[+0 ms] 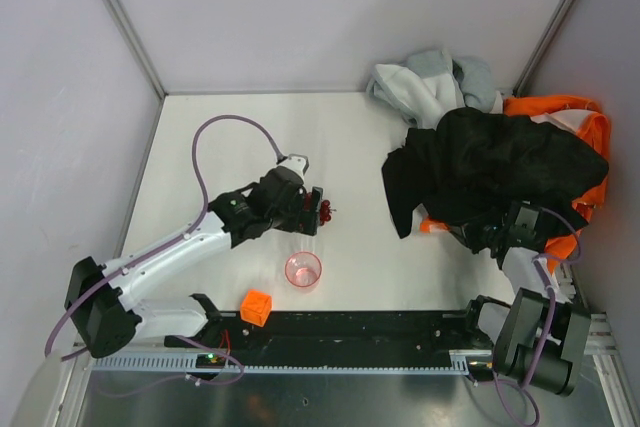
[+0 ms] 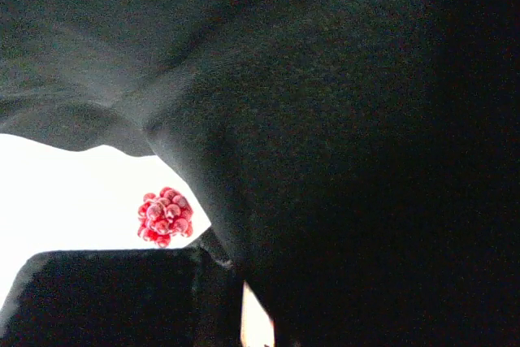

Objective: Pick out a specific cloth from the pile

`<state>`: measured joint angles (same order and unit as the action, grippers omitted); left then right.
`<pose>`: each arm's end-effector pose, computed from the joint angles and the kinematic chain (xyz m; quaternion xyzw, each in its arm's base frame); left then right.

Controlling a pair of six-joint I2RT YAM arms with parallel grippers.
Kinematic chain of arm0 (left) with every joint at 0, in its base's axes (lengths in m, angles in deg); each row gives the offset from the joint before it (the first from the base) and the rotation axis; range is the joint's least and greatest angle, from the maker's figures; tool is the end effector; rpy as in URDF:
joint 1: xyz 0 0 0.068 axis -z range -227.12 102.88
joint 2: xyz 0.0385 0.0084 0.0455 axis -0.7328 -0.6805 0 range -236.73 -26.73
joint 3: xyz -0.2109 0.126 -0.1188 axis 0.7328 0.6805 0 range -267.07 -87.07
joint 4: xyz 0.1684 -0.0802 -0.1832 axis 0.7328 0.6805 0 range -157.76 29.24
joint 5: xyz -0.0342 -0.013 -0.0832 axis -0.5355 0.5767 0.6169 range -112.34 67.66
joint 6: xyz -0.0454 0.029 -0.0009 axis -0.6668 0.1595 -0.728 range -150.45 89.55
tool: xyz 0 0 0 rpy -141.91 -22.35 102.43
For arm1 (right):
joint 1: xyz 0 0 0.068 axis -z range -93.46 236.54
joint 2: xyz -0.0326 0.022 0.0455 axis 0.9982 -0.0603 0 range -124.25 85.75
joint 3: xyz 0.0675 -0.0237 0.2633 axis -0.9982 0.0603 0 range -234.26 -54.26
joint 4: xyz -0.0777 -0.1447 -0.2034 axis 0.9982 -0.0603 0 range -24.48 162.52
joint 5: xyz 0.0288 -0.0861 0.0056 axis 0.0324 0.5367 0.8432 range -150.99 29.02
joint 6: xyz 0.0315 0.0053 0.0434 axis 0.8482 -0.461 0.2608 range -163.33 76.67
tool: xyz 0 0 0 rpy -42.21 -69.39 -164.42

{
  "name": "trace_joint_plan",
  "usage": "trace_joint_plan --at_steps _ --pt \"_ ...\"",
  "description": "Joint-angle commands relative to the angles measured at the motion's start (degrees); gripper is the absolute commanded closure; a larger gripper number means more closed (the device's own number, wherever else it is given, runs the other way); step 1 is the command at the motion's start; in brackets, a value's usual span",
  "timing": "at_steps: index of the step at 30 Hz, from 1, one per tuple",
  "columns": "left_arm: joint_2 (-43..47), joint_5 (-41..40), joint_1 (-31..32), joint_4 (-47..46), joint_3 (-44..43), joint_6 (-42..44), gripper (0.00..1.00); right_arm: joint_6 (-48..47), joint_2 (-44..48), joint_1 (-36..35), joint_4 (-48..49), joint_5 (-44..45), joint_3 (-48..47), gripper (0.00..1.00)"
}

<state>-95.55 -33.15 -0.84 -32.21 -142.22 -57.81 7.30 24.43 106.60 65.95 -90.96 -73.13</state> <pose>0.1762 -0.1746 0.2777 0.1210 0.9258 -0.1373 0.3306 0.1783 -0.0462 0.1450 0.4496 0.7905 0.3228 0.2624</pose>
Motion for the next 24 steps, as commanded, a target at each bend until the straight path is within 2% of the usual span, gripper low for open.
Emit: trace_joint_plan --at_steps 1,5,11,19,24 --pt "0.15 -10.89 1.96 1.05 -3.66 0.18 0.00 -3.44 4.01 0.90 -3.22 3.07 -6.70 1.00" --pt "0.27 -11.41 2.20 0.94 -4.15 -0.76 0.00 -5.13 5.93 1.06 -6.56 5.39 -11.89 1.00" --pt "-0.38 -10.88 2.20 0.84 -3.56 -1.67 0.00 -8.90 5.30 2.17 -11.60 10.55 -26.02 1.00" --pt "-2.11 -10.10 2.16 0.59 -3.97 -1.64 0.00 -13.82 -2.23 3.55 -16.95 21.81 -49.31 1.00" --pt "-2.80 -8.23 2.16 -0.17 -4.23 -0.83 0.00 -18.66 -7.95 4.25 -21.49 28.06 -57.51 1.00"
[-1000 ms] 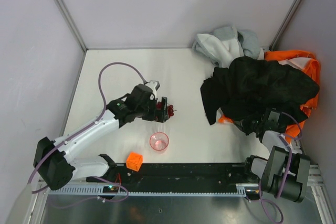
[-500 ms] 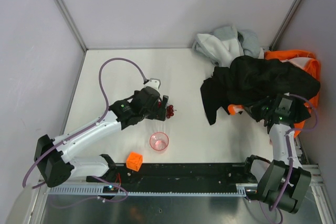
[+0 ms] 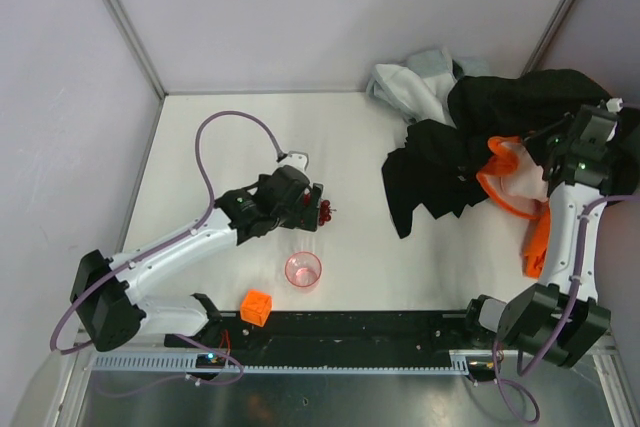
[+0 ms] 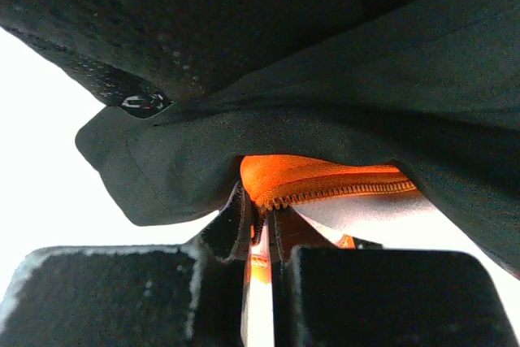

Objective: Pick out a specific cloth from the pile

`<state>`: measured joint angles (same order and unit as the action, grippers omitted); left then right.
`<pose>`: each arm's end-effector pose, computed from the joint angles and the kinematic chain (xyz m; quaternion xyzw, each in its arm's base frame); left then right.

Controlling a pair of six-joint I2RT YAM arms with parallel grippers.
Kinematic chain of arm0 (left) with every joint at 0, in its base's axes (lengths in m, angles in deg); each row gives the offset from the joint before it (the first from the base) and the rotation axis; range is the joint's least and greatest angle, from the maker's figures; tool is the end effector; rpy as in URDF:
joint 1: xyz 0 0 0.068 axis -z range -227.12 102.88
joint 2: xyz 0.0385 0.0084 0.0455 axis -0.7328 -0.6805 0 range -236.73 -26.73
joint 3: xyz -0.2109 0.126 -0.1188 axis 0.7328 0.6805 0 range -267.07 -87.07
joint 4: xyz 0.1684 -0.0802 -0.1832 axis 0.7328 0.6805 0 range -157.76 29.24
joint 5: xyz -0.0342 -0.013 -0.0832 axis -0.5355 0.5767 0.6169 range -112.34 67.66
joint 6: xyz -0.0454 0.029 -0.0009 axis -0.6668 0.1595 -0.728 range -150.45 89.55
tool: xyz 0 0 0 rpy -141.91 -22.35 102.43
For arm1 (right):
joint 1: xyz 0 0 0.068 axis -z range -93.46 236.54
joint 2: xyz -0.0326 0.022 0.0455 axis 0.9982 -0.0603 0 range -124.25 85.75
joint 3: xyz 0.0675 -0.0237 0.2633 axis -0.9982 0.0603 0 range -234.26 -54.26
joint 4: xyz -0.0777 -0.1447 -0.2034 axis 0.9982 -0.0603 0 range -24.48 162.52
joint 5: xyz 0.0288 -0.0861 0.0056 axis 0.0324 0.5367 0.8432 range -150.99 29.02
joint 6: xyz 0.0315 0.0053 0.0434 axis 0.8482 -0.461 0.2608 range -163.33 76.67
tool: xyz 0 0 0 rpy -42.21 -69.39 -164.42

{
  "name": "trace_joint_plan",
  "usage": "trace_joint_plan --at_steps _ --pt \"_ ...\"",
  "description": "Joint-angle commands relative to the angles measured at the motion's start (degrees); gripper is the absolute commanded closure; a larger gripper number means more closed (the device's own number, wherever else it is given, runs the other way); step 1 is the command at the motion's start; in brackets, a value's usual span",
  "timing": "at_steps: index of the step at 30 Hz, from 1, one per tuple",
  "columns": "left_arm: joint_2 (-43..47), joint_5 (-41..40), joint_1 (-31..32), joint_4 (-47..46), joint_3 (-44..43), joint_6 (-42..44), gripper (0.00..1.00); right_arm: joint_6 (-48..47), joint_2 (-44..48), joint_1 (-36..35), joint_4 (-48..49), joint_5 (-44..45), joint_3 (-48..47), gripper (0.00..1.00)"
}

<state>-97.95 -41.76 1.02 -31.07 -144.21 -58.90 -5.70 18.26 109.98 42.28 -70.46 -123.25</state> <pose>0.1791 -0.1822 0.2788 0.1029 0.9245 -0.0805 0.3582 0.2390 -0.0972 0.3714 0.3994 0.7600 0.1332 0.4952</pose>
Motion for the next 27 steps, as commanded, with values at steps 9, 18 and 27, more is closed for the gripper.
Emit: trace_joint_plan --at_steps 9,18,27 --pt "-3.12 5.19 0.33 -5.65 -4.58 0.08 0.00 -8.37 -17.32 3.33 -5.13 9.47 -4.93 1.00" --pt "-9.22 12.33 0.33 -9.56 -12.04 -0.78 0.00 -5.94 -27.61 8.74 3.20 0.84 7.36 1.00" --pt "-23.64 21.30 0.29 -11.20 -22.73 -2.87 0.00 -6.00 -31.72 12.63 7.47 -4.45 11.56 1.00"
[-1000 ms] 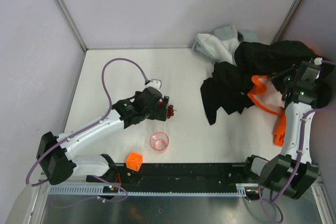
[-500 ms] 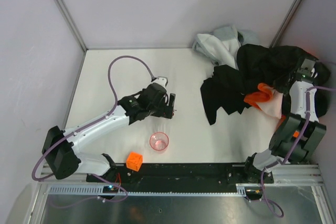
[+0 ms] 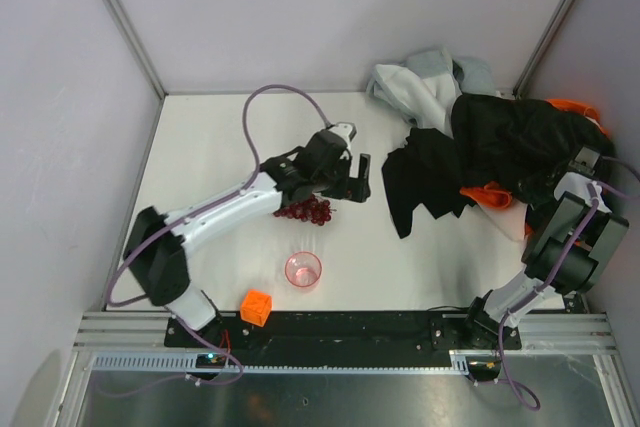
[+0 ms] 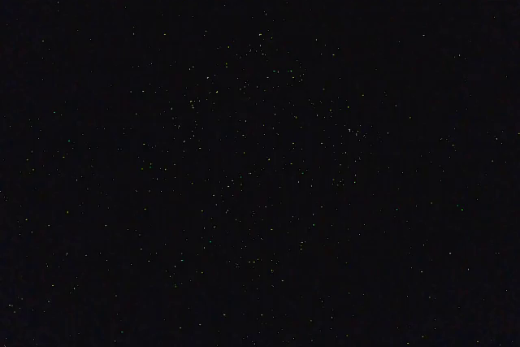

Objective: Pick out a specific cloth from the pile

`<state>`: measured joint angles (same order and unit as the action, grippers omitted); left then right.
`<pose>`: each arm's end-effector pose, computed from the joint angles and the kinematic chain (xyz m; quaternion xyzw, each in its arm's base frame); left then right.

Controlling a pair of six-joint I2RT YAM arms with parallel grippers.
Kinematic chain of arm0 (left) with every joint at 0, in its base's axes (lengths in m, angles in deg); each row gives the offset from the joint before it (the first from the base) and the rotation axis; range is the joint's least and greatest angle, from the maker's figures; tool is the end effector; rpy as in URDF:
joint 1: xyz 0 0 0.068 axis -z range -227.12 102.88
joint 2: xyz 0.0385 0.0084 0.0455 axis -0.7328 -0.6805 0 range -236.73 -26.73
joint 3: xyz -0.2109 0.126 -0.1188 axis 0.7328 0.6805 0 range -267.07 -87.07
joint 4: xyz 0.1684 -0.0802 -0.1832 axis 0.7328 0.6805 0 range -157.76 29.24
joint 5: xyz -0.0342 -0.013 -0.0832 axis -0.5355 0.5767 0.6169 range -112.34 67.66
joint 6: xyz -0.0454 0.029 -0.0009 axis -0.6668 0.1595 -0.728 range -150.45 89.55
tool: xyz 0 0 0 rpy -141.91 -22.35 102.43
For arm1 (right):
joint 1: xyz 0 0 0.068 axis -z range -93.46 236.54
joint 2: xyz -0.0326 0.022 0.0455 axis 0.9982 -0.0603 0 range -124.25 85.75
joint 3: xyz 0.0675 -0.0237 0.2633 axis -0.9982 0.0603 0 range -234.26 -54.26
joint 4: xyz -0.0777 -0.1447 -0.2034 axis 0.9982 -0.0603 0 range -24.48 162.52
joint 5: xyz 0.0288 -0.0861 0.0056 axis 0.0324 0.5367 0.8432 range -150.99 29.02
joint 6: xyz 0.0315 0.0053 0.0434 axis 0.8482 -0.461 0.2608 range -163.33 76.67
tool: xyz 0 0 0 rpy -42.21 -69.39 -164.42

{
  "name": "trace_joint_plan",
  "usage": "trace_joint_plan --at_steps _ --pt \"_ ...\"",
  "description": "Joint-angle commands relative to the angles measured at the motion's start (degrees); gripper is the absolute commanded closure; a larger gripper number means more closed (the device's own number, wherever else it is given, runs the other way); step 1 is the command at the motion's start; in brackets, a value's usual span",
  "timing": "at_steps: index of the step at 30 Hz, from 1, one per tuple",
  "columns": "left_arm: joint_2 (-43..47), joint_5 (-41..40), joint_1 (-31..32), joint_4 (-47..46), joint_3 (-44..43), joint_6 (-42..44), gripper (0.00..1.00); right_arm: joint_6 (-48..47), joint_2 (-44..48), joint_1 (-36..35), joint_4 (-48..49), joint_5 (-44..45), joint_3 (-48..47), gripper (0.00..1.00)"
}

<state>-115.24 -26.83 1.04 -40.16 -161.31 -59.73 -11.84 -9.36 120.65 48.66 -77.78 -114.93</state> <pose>0.2335 -0.2565 0.3022 0.1339 0.9026 -0.2271 0.3403 0.2842 -0.1801 0.1955 0.4819 0.8216 0.1343 0.2734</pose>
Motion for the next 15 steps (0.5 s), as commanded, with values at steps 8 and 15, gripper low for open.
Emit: trace_joint_plan --at_steps 8,15 --pt "-23.72 15.73 0.30 -2.17 -18.54 -5.78 0.00 -0.05 -2.41 2.01 1.22 1.27 4.25 1.00" --pt "-35.88 19.90 0.30 -2.11 -28.95 -8.68 0.00 -0.19 -2.20 2.10 1.71 -0.02 5.53 1.00"
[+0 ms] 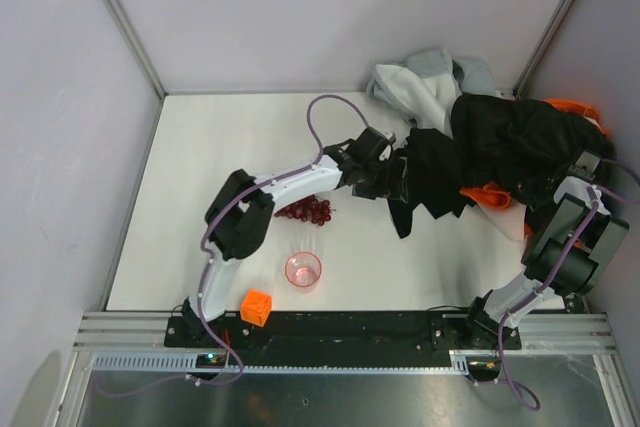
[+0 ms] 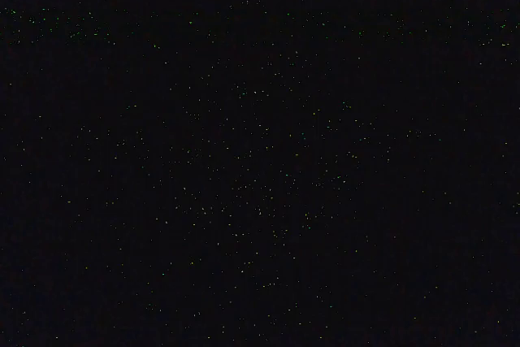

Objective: Pick out a specific cloth from the pile

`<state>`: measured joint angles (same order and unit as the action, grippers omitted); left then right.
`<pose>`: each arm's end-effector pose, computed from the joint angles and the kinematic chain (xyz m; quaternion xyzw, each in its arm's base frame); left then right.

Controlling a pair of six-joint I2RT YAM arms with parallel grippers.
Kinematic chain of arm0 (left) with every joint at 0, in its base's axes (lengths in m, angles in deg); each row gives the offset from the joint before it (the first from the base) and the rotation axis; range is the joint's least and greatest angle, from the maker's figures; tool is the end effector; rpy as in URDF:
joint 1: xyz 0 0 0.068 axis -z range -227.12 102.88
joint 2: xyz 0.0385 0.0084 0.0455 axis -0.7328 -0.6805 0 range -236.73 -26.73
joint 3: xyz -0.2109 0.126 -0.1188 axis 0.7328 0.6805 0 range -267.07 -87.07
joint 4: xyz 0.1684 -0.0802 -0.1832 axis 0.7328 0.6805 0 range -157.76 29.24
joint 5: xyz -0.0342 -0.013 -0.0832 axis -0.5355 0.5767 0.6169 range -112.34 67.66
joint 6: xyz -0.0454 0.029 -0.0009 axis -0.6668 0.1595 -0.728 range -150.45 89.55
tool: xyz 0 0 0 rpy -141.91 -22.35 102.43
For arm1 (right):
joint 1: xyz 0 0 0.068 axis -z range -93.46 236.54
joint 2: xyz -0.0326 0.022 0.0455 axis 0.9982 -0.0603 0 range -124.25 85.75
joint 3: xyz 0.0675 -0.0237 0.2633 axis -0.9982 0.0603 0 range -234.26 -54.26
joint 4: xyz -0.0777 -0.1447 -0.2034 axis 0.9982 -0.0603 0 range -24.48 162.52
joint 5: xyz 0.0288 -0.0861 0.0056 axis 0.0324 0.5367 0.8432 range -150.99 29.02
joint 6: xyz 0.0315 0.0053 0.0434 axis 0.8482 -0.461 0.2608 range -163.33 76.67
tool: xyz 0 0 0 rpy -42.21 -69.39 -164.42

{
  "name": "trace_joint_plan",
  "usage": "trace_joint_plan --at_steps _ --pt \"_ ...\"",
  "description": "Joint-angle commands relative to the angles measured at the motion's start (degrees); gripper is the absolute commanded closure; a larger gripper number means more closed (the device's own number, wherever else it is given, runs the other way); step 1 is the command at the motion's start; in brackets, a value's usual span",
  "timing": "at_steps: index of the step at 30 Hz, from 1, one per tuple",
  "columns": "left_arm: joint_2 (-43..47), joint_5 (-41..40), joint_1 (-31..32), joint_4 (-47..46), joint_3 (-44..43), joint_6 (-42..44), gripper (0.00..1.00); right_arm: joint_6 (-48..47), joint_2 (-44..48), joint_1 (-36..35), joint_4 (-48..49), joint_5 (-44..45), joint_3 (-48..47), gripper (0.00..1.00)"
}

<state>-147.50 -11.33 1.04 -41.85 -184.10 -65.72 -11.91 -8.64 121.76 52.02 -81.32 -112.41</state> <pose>0.3112 -0.3577 0.2138 0.1377 0.9247 -0.2957 0.1964 0.2785 -0.1815 0.1906 0.4758 0.8158 0.1597 0.2872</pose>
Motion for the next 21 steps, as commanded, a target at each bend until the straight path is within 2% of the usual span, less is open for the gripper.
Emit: trace_joint_plan --at_steps 1,12,19,21 --pt "-5.06 5.00 0.28 -0.42 -7.56 -3.05 0.00 -0.13 -3.00 0.99 -1.57 3.14 3.12 1.00" --pt "-19.60 10.72 0.54 -0.36 -21.64 -4.99 0.01 -0.33 -2.56 1.06 -1.36 2.06 3.48 1.00" --pt "-26.87 11.15 1.43 -0.39 -30.98 -6.57 0.06 -0.18 -3.14 1.00 -0.57 1.39 3.99 1.00" --pt "-28.90 11.30 1.55 -0.42 -33.41 -7.82 0.11 -0.10 -3.34 0.95 -0.40 1.25 4.18 1.00"
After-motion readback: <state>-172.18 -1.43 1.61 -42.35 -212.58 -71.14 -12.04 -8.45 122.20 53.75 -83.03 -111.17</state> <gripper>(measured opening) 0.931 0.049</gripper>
